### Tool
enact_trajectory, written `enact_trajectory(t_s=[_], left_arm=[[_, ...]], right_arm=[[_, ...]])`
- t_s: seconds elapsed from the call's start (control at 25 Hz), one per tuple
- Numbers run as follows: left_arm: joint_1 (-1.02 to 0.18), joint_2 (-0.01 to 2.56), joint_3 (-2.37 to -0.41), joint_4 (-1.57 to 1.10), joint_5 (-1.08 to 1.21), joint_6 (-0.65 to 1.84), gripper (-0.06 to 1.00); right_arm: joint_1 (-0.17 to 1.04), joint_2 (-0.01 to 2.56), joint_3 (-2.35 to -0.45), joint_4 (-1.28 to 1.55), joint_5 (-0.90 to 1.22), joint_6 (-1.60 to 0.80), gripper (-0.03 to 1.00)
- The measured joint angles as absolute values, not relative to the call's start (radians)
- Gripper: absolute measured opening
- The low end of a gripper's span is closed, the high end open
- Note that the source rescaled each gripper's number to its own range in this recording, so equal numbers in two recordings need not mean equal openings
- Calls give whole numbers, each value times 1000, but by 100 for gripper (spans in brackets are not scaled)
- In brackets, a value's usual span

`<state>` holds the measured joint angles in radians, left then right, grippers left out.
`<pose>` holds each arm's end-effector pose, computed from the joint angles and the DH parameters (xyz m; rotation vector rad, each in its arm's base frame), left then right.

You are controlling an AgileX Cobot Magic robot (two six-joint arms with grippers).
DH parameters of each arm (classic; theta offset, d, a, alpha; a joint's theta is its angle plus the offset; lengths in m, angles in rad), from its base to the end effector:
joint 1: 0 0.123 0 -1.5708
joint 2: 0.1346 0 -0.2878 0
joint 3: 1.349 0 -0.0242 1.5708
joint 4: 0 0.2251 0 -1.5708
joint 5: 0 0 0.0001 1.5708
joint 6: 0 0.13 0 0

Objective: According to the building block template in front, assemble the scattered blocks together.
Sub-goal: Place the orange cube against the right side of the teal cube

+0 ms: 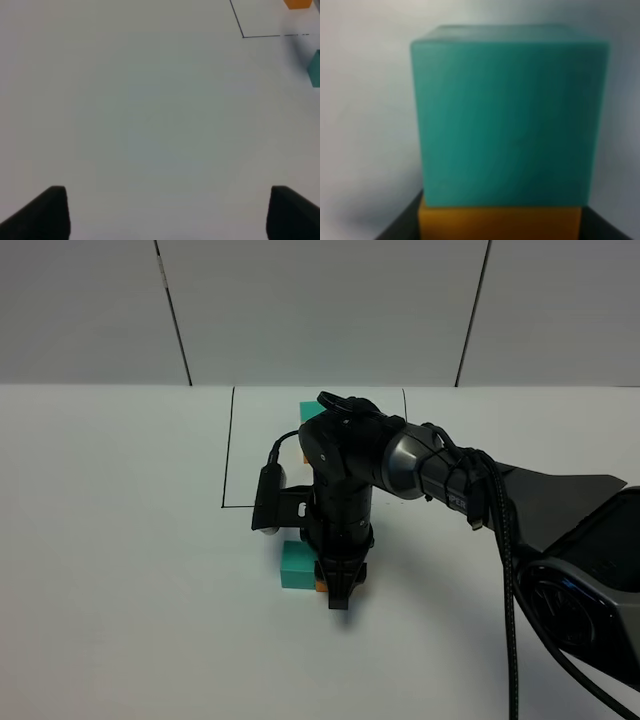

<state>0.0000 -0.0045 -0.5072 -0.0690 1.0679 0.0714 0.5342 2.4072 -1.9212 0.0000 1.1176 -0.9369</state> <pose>0.0027 -0.0079 0.2486 0.0767 2.0366 -0.0377 0.3971 0.2349 0.0905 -2.0722 2.2898 -0.0168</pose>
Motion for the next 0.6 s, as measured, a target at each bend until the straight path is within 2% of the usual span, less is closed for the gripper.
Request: enact_trajectory(t_s=[0.24,0.28,0.32,0.36,0.44,0.48,0.56,0.6], left_arm=[[0,-5,-507,-69,1068,71,69],[0,-5,-507,-69,1068,71,69],[0,-5,-507,-69,1068,71,69],[0,-5,-507,-69,1068,71,69],[0,-5,-507,-69,1068,71,69],[0,-5,-507,-69,1068,71,69],[0,-5,-507,-69,1068,71,69],[0,-5,-507,-69,1068,71,69]], right_arm=[[534,2408,-1921,11,1128,-937,2],[534,2408,-1921,13,1129,-937,8],[534,2408,-1921,16,1130,-937,22],[534,2408,-1921,18,1130,-937,37],[534,2407,-1921,20,1130,-937,76],[534,2405,-1921,20,1129,-937,89],[534,2393,-1921,20,1127,-927,99],[534,2383,-1921,20,1127,-912,100]])
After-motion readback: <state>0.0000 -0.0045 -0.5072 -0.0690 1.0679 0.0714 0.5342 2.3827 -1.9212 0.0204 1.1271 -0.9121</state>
